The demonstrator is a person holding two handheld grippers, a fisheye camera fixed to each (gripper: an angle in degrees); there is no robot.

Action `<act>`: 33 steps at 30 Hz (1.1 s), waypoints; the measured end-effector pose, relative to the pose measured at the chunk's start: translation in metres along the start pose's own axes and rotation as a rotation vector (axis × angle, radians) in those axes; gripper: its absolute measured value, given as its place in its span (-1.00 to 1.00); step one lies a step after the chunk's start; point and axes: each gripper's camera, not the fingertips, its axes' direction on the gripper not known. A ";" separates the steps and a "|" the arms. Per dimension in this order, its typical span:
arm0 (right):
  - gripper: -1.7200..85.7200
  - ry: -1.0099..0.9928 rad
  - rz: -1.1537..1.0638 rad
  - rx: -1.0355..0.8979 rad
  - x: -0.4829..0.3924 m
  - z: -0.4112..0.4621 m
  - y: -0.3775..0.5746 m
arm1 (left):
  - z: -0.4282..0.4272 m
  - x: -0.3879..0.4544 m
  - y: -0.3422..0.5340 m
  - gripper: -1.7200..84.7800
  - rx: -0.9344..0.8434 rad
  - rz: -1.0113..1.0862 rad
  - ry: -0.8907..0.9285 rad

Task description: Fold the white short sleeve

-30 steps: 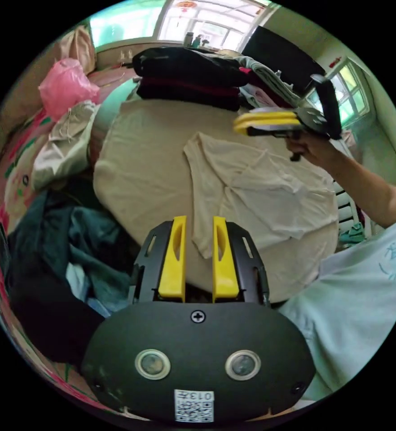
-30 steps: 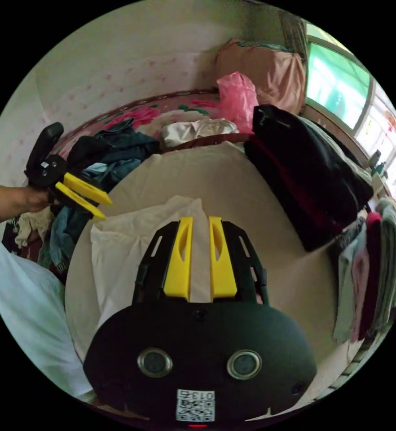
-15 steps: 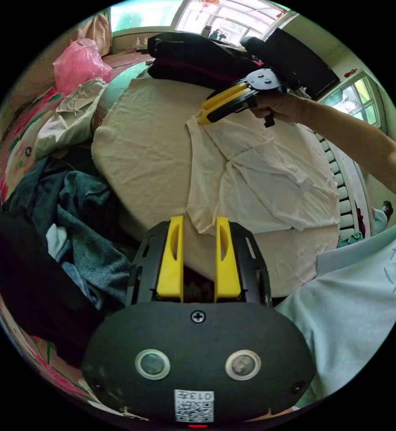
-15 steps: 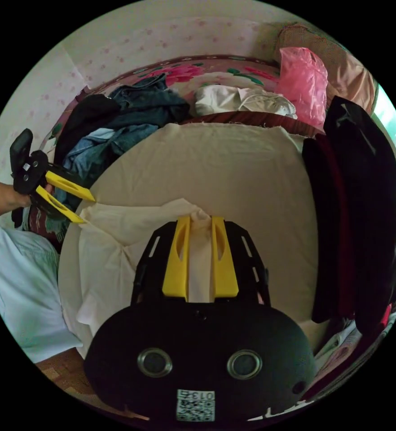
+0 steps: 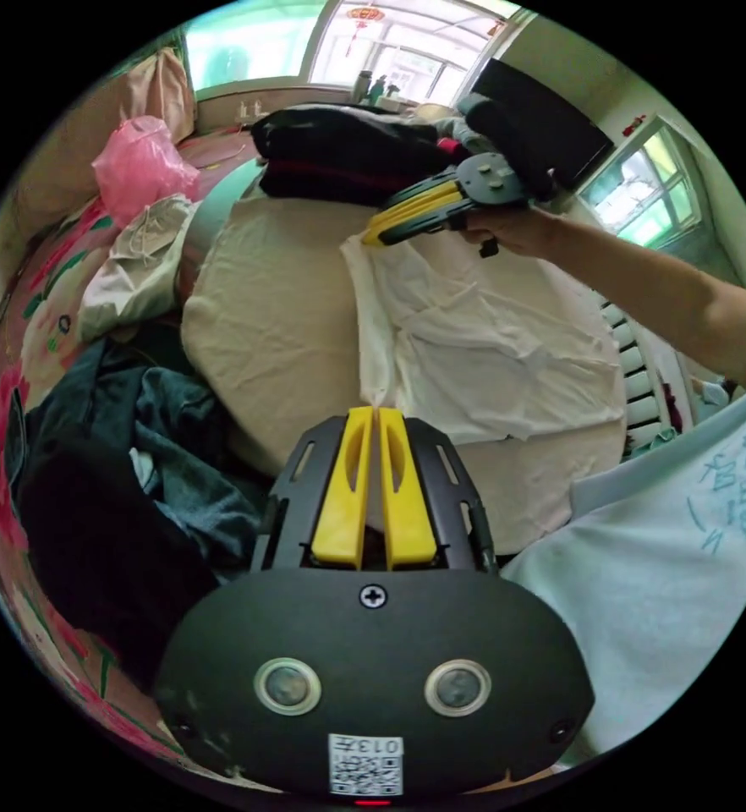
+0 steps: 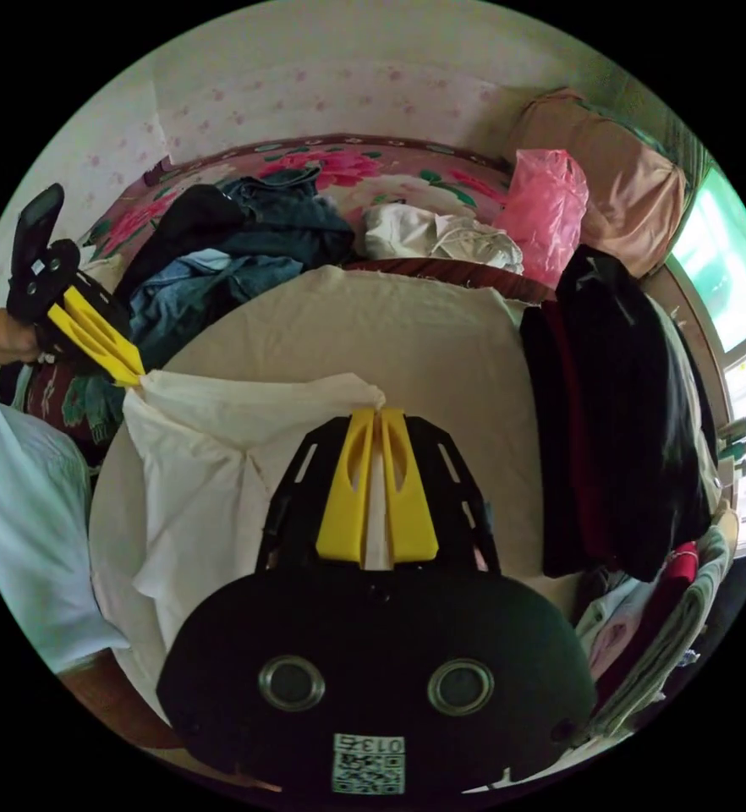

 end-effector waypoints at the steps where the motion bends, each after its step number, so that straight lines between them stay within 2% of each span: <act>1: -0.94 0.010 -0.001 0.007 -0.001 -0.005 0.006 | -0.007 0.008 -0.002 -0.95 0.033 0.016 0.064; 6: -0.94 0.081 0.066 0.128 -0.007 -0.067 0.093 | -0.029 0.046 -0.018 -0.95 0.123 0.083 0.248; 14: -0.95 0.225 0.247 0.244 -0.033 -0.167 0.291 | -0.036 0.180 -0.077 -0.95 0.150 0.421 0.519; 18: -0.95 0.319 0.349 0.191 -0.058 -0.195 0.405 | -0.009 0.257 -0.107 -0.95 0.106 0.574 0.607; 25: -0.94 0.409 0.551 0.073 -0.088 -0.190 0.572 | 0.091 0.420 -0.143 -0.95 -0.039 0.818 0.658; 31: -0.94 0.395 0.707 -0.025 -0.106 -0.159 0.690 | 0.160 0.511 -0.164 -0.95 -0.151 0.795 0.740; 33: -0.93 0.394 0.763 -0.019 -0.113 -0.153 0.728 | 0.175 0.533 -0.169 -0.95 -0.180 0.820 0.710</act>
